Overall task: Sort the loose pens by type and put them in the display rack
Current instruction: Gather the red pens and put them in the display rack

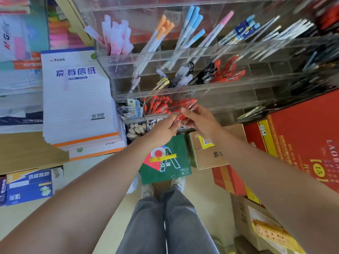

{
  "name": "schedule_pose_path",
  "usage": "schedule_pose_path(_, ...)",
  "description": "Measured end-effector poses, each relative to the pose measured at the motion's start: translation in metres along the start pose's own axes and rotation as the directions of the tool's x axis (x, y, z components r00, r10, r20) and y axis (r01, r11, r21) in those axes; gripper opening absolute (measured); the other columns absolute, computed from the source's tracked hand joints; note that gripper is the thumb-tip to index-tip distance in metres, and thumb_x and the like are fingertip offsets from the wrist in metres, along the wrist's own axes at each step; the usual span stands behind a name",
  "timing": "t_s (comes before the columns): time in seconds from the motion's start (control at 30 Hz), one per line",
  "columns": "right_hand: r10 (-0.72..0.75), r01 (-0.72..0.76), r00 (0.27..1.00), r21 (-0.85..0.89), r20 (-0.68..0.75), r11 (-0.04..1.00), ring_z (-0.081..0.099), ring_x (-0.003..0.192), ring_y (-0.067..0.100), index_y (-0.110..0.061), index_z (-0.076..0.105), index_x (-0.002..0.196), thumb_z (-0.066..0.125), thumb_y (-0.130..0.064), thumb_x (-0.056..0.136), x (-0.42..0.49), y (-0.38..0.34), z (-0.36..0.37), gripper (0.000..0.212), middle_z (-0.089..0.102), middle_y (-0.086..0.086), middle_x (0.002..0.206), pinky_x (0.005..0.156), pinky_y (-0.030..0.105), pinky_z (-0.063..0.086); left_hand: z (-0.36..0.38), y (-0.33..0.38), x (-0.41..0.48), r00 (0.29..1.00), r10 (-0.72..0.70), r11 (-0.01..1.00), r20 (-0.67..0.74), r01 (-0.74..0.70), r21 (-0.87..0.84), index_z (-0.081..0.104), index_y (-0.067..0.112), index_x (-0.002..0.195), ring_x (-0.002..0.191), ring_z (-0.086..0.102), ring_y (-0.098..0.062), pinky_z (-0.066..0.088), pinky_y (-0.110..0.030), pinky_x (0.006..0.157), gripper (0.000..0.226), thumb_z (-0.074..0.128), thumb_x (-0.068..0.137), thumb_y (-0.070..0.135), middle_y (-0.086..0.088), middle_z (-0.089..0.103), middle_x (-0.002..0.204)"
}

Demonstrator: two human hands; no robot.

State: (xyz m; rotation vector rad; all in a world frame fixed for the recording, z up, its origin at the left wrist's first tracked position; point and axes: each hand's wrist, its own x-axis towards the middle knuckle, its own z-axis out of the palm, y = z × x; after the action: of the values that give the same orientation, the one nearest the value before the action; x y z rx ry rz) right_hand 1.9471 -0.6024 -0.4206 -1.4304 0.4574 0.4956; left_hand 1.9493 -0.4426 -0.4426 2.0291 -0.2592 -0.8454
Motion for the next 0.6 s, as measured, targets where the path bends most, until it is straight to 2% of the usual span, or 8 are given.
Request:
schedule_pose_path(0.07,-0.015,0.019,0.996,0.037,-0.089,0.999,0.056,0.055,0.009,-0.01,0.059,0.084,0.06,-0.01,0.092,0.0,-0.001,-0.006,0.008,0.064,0.001,0.064,0.054,0.02,0.047,0.001,0.002,0.003,0.999,0.002,0.994,-0.044,0.003,0.111,0.051,0.008,0.111,0.082,0.059,-0.023,0.049,-0.043,0.076,0.025,0.041,0.101,0.029,-0.009,0.06,0.091)
schedule_pose_path(0.13,-0.029,0.044,0.972,0.058,-0.233,0.997,0.058,0.059,0.01,-0.011,0.061,0.084,0.061,-0.01,0.091,0.001,-0.006,-0.016,0.007,0.064,0.003,0.071,0.059,0.022,0.05,-0.003,0.0,0.004,0.982,0.071,0.951,-0.177,-0.013,0.308,0.053,0.007,0.111,0.095,0.055,-0.024,0.044,-0.034,0.079,0.02,0.049,0.098,0.022,-0.011,0.057,0.106)
schedule_pose_path(0.2,-0.034,0.061,0.923,0.056,-0.383,0.997,0.061,0.066,0.012,-0.011,0.063,0.088,0.063,-0.014,0.091,0.003,-0.011,-0.027,0.004,0.066,0.004,0.077,0.067,0.026,0.054,-0.01,-0.004,0.004,0.938,0.165,0.883,-0.305,-0.002,0.47,0.054,0.007,0.121,0.113,0.048,-0.025,0.04,-0.032,0.093,0.029,0.055,0.092,0.015,-0.012,0.049,0.121)
schedule_pose_path(0.27,-0.064,0.093,0.88,0.038,-0.471,0.995,0.062,0.068,0.013,-0.008,0.065,0.093,0.064,-0.017,0.091,0.008,-0.014,-0.034,0.009,0.068,0.003,0.079,0.075,0.031,0.054,-0.015,-0.008,0.003,0.923,0.167,0.835,-0.345,0.053,0.547,0.046,0.01,0.135,0.129,0.037,-0.028,0.033,-0.037,0.107,0.047,0.057,0.089,0.014,-0.012,0.04,0.137)
schedule_pose_path(0.33,-0.099,0.113,0.863,-0.001,-0.495,0.994,0.063,0.067,0.012,-0.008,0.066,0.093,0.064,-0.016,0.091,0.015,-0.016,-0.032,0.008,0.068,0.003,0.077,0.079,0.032,0.056,-0.017,-0.011,0.003,0.946,0.117,0.812,-0.302,0.084,0.578,0.031,0.012,0.147,0.141,0.022,-0.029,0.025,-0.04,0.114,0.062,0.056,0.091,0.016,-0.011,0.025,0.152)
schedule_pose_path(0.4,-0.122,0.107,0.867,-0.058,-0.483,0.993,0.064,0.066,0.011,-0.014,0.065,0.088,0.064,-0.015,0.091,0.021,-0.014,-0.024,0.004,0.069,0.0,0.076,0.081,0.031,0.057,-0.018,-0.013,0.004,0.966,0.083,0.815,-0.244,0.075,0.574,0.018,0.012,0.152,0.146,0.014,-0.026,0.02,-0.04,0.117,0.07,0.055,0.092,0.018,-0.008,0.012,0.159)
schedule_pose_path(0.5,-0.139,0.082,0.889,-0.147,-0.437,0.986,0.068,0.071,0.013,-0.021,0.064,0.083,0.063,-0.015,0.091,0.03,-0.009,-0.009,0.01,0.07,0.0,0.079,0.082,0.032,0.058,-0.018,-0.016,0.006,0.974,0.08,0.822,-0.213,0.056,0.566,0.012,0.013,0.153,0.147,0.012,-0.025,0.022,-0.041,0.118,0.075,0.056,0.093,0.018,-0.006,0.005,0.161)
schedule_pose_path(0.6,-0.146,0.015,0.903,-0.309,-0.404,0.951,0.07,0.085,0.025,-0.027,0.062,0.079,0.064,-0.028,0.089,0.043,0.002,-0.001,0.011,0.071,0.007,0.087,0.087,0.043,0.056,-0.019,-0.02,0.004,0.976,0.081,0.831,-0.201,0.045,0.555,0.01,0.015,0.154,0.147,0.012,-0.025,0.023,-0.041,0.117,0.076,0.055,0.093,0.018,-0.005,0.003,0.161)
